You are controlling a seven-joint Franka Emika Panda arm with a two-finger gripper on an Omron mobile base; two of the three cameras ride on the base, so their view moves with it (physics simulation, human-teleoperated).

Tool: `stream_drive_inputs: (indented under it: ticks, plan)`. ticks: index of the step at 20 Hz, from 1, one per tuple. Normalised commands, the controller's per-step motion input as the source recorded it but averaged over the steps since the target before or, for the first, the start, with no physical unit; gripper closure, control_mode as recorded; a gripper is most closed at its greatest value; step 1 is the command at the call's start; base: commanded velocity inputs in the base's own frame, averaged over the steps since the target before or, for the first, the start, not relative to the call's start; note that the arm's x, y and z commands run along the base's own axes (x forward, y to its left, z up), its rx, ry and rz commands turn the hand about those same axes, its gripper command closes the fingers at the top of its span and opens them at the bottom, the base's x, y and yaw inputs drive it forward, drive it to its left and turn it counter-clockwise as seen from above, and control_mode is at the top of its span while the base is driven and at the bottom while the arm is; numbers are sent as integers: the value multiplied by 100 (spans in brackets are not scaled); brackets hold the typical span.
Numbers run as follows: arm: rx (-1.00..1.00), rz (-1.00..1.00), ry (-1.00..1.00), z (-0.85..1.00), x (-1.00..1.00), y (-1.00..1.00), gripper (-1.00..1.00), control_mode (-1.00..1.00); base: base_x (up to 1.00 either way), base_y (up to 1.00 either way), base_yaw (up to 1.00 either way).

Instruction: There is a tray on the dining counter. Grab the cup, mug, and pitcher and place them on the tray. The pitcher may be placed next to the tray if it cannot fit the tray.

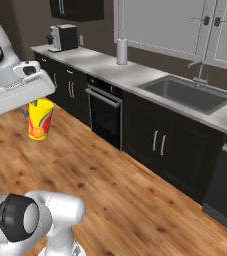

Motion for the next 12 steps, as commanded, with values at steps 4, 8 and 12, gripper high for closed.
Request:
stream_drive_inputs:
  ticks: [4, 8, 12]
  plan:
    - [0, 0, 0, 0, 0, 0, 100, 100, 100, -15, 32]
    - [0, 0, 0, 0, 0, 0, 100, 100, 100, -16, 53]
    - [0, 0, 0, 0, 0, 0, 100, 100, 100, -17, 66]
